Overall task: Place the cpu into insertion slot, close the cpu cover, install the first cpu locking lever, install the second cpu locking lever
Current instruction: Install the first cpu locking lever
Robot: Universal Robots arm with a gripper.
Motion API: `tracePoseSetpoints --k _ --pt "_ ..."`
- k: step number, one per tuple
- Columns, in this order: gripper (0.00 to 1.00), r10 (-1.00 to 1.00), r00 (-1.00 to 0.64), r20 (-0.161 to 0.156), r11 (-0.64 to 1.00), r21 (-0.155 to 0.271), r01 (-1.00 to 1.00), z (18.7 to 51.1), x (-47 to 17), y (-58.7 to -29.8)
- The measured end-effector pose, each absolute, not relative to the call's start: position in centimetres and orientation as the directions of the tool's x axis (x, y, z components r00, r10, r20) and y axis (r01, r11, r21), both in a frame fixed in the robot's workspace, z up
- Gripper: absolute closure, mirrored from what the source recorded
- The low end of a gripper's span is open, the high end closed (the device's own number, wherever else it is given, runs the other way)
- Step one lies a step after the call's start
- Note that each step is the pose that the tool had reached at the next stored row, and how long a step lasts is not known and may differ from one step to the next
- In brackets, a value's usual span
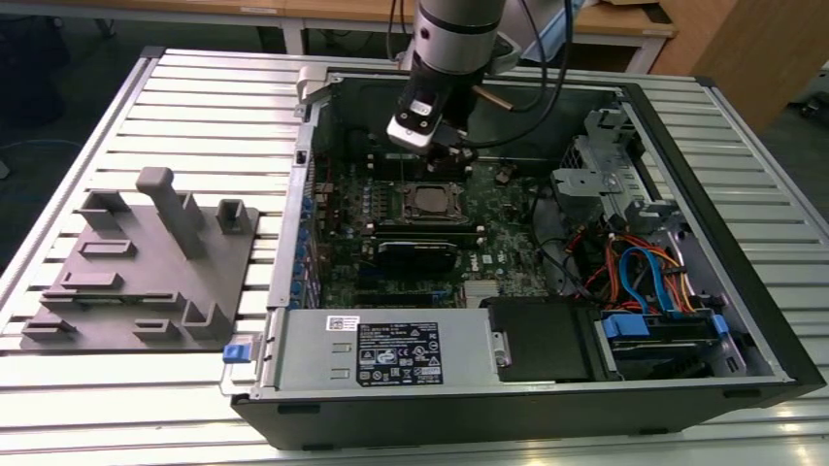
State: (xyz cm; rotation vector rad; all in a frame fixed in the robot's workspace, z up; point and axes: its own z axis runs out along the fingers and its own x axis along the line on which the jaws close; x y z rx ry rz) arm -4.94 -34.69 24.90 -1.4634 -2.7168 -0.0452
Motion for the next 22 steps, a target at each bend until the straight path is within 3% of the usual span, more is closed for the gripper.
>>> tracePoseSetpoints --k 22 --pt "0.89 0.773 -0.632 0.063 0.633 0.000 0.774 24.90 -4.94 -34.69"
